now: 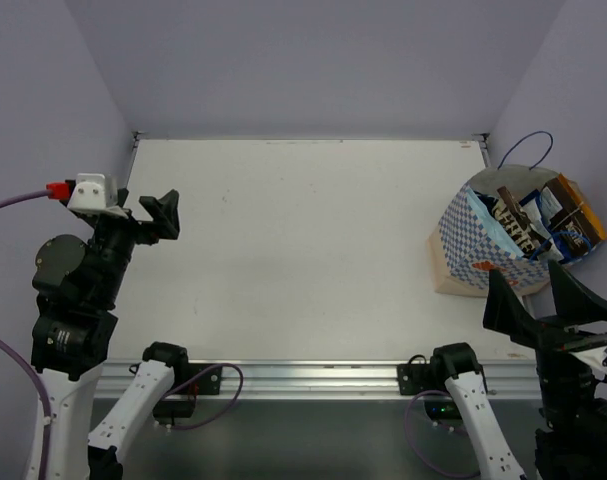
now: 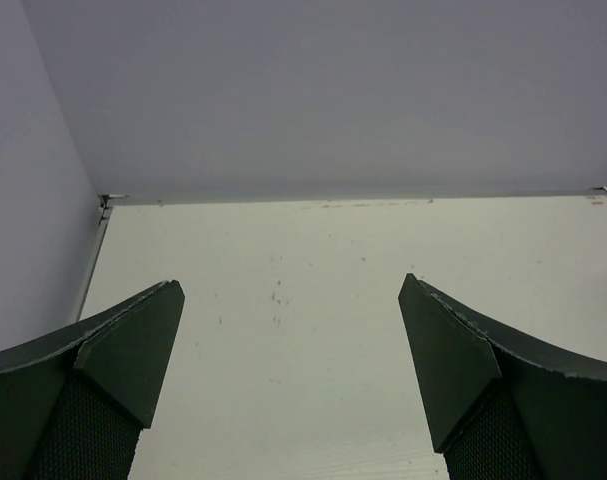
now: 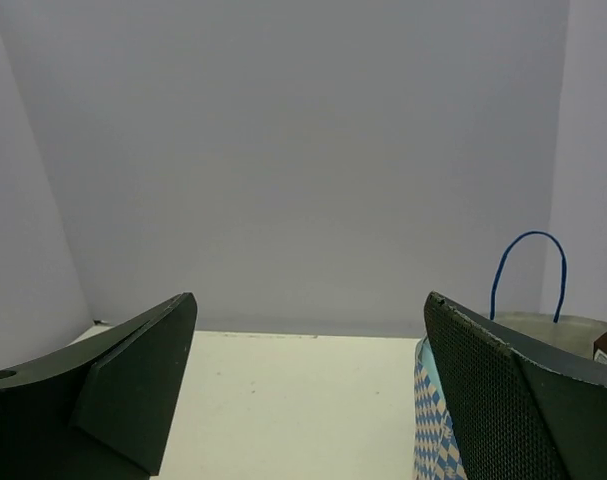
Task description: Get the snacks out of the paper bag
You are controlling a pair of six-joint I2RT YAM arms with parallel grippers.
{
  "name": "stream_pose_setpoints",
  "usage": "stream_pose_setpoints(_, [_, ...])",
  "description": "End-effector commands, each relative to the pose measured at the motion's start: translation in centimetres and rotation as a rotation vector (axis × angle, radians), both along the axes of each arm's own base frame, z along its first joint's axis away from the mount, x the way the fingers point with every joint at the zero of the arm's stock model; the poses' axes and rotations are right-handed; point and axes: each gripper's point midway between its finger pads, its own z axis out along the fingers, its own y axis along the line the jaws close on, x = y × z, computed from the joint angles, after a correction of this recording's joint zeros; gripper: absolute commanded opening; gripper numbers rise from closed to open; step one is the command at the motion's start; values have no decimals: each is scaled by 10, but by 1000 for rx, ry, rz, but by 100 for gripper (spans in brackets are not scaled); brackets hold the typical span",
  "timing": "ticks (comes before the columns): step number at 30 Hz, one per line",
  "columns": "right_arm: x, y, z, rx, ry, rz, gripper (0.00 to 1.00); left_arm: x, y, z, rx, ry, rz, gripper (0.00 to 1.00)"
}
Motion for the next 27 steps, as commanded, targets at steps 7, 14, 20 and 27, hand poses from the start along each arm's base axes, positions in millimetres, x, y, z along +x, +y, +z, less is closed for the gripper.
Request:
stream_pose_setpoints(7, [54,24,-34,31,216,87,99,24,-15,-30,0,64,-49,100])
stream_pose_setpoints(14, [126,11,-77,87,630,-79,99,37,-18,-59,22,154,-55,100])
stream_pose_setpoints(20, [196,-11,-106,21,872,-298,99,39,-32,-69,-3,191,-118,100])
stream_pose_setpoints(27, [246,-27,-152,63,1099,-251,83,38,-42,-77,-35,217,-171,100])
